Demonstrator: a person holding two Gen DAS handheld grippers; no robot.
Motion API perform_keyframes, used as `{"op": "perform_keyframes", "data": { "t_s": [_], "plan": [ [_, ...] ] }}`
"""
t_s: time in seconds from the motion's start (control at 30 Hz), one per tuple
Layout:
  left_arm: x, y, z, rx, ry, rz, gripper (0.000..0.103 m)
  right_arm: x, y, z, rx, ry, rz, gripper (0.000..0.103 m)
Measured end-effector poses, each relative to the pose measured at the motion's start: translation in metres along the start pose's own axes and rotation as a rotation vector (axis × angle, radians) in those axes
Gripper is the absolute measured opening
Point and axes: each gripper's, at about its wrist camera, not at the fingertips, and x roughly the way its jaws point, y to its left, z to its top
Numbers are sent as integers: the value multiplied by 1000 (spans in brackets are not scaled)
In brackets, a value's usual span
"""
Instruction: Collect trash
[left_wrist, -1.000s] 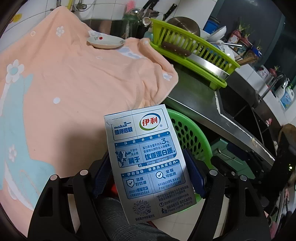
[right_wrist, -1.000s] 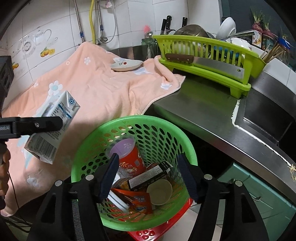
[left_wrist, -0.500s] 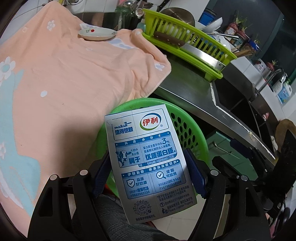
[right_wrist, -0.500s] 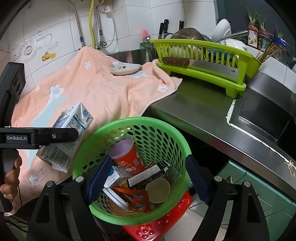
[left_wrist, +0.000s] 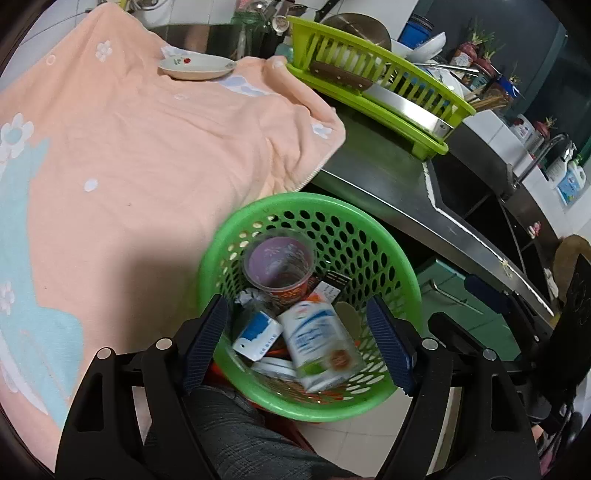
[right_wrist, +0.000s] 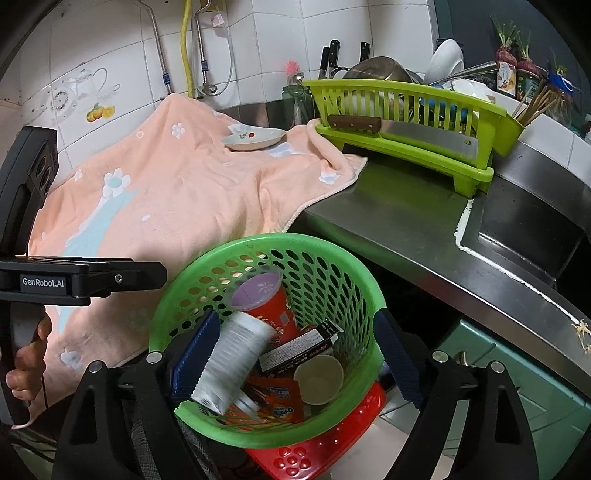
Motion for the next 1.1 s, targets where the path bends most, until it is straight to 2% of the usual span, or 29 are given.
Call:
{"op": "perform_keyframes", "data": {
  "t_s": [0.27, 0.53, 0.8, 1.1],
  "plan": [
    [-23, 15, 1, 10, -65, 74, 84, 0, 10, 3, -17, -8, 17, 85],
    [-51, 29, 2, 40, -150, 182, 88, -1, 25, 10, -30, -19, 45, 88],
    [-72, 42, -2, 48, -214, 267, 98, 0, 36, 19, -46, -29, 71, 90],
    [-95, 54, -6, 34, -274, 328, 98, -2, 48, 32, -70, -56, 89, 91]
  ]
}}
